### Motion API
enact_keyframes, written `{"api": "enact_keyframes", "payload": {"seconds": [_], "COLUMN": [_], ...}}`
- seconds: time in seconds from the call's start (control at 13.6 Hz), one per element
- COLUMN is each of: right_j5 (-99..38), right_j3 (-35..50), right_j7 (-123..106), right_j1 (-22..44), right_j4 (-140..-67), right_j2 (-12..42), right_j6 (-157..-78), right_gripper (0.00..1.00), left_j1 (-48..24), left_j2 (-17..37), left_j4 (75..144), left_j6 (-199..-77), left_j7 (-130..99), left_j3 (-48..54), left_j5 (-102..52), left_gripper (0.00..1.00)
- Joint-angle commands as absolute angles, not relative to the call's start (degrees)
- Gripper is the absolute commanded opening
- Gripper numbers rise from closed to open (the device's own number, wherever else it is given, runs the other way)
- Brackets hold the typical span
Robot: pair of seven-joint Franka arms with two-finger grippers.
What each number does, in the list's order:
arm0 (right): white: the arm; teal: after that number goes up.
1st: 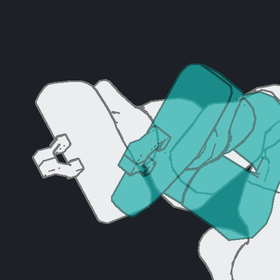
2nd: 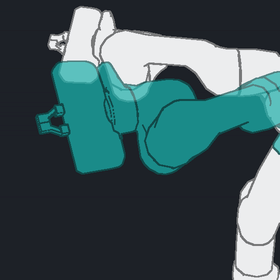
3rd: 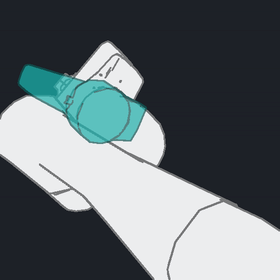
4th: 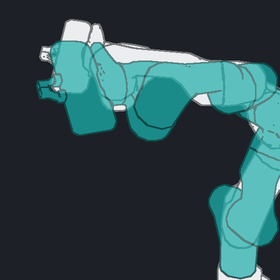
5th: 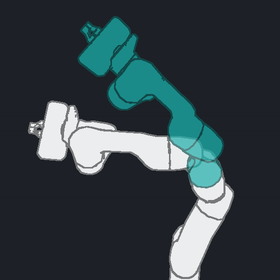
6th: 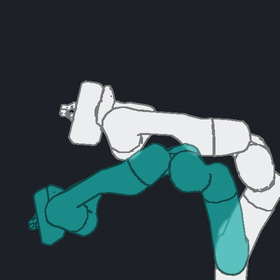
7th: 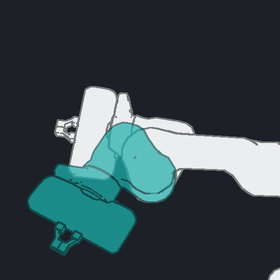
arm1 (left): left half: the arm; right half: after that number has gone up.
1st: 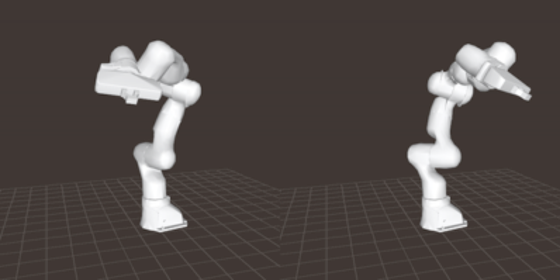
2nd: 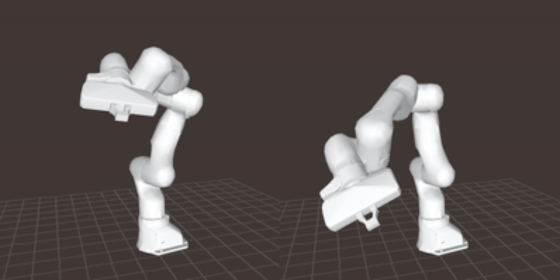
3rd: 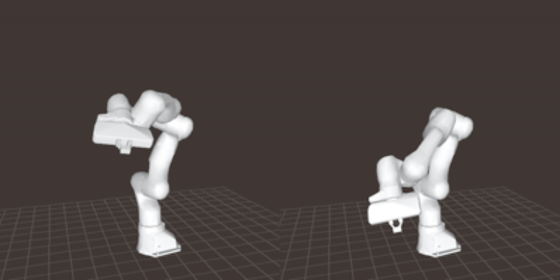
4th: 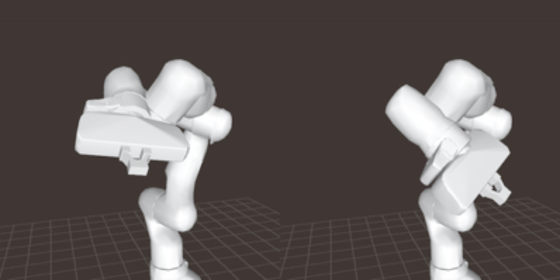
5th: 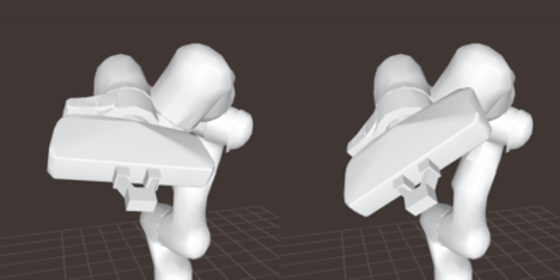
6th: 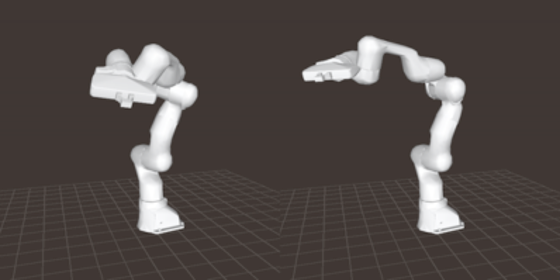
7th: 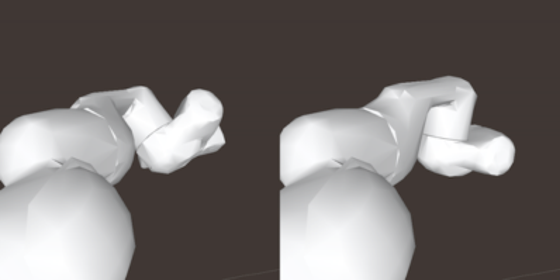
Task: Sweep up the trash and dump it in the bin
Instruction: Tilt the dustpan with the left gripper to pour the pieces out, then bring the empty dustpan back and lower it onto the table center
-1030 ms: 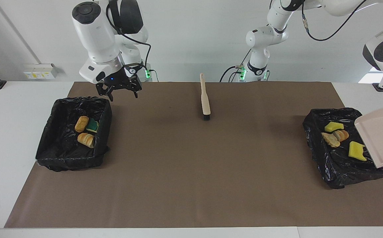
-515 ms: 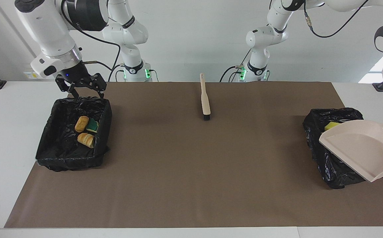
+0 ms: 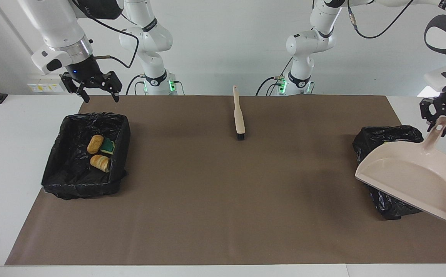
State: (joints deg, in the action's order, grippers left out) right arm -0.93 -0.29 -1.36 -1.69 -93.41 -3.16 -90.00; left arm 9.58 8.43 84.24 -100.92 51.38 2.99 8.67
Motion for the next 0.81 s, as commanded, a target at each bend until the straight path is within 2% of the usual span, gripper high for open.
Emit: {"api": "enact_keyframes", "payload": {"seconds": [0.0, 0.22, 0.74], "right_j5": [-1.32, -1.32, -1.32], "right_j3": [0.09, 0.09, 0.09], "right_j7": [-0.18, -0.09, -0.09], "right_j1": [-1.67, -1.67, -1.67], "right_j4": [-93.96, -93.96, -93.96], "right_j2": [-3.60, -3.60, -3.60], "right_j6": [-89.82, -89.74, -89.82], "right_gripper": [1.00, 1.00, 1.00], "left_j1": [4.76, -1.12, -13.34], "left_j2": [3.27, -0.52, 0.44], "left_j4": [90.68, 98.50, 105.28], "left_j6": [-97.39, -98.08, -105.97], "left_j7": [40.03, 27.64, -3.13], "left_j3": [2.20, 2.20, 2.20], "left_j5": [5.99, 2.73, -0.70], "left_gripper": [0.00, 0.00, 0.00]}}
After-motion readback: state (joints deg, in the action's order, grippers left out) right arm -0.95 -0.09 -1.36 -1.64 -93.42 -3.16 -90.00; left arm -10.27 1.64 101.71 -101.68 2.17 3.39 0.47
